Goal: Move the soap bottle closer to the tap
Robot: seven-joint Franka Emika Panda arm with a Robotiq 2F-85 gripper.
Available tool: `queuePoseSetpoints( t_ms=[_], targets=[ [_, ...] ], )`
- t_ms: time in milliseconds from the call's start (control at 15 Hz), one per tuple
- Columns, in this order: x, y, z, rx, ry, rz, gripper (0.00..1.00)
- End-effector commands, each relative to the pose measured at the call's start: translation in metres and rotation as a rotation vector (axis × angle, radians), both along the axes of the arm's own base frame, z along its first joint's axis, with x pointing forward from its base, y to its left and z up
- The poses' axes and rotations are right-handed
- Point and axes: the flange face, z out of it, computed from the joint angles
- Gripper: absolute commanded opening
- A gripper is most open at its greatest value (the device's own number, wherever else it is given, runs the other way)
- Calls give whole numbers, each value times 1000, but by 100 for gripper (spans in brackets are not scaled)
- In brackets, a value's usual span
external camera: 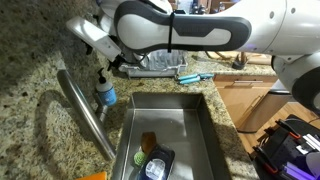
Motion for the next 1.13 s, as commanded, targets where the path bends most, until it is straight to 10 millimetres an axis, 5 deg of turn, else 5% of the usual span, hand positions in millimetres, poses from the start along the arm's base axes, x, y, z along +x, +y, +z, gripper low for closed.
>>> queuePoseSetpoints(
  t_ms=[0, 533, 867, 1067],
  targets=[
    [13, -24, 12, 77, 46, -75, 100],
    [43, -144, 8, -333, 229, -394, 100],
    [32, -185, -15, -493, 433, -544, 100],
    [32, -183, -21, -496, 445, -526, 100]
  ],
)
